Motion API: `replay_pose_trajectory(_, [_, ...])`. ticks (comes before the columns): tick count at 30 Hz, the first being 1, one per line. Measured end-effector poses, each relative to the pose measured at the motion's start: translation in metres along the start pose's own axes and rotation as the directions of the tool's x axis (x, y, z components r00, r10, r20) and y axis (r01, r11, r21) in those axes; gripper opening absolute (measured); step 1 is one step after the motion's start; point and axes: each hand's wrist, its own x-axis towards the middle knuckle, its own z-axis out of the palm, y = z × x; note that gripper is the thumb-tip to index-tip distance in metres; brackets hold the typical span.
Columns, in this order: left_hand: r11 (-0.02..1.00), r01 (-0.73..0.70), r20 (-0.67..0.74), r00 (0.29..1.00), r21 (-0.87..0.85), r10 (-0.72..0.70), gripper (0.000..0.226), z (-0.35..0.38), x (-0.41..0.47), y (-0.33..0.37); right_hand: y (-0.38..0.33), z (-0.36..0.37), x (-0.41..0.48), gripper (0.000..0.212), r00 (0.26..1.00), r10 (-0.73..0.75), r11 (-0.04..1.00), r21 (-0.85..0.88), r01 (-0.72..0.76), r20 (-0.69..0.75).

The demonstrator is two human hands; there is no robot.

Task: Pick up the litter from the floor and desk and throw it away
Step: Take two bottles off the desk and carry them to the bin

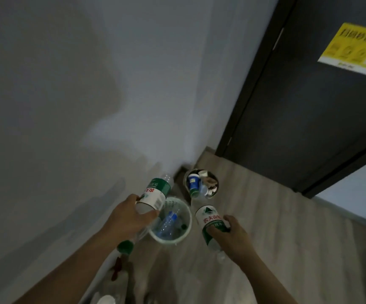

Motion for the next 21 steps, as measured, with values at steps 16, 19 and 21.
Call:
replay_pose_trajectory(16, [0.894,0.362,0.145,0.901,0.263,-0.408,0.066,0.139,0.228,-0.132,0.107,0.131,0.256,0.047,0.898,0.399,0.915,-0.137,-0.379,0.187])
replay_pose_trajectory(19, [0.859,0.415,0.127,0.875,0.300,-0.467,0.068,0.169,0.268,-0.156,0.133,0.154,0.293,0.047,0.875,0.440,0.896,-0.153,-0.416,0.201])
replay_pose_trajectory(21, [0.851,0.411,0.115,0.877,0.325,-0.467,0.069,0.189,0.289,-0.173,0.149,0.171,0.318,0.047,0.865,0.457,0.888,-0.147,-0.435,0.208])
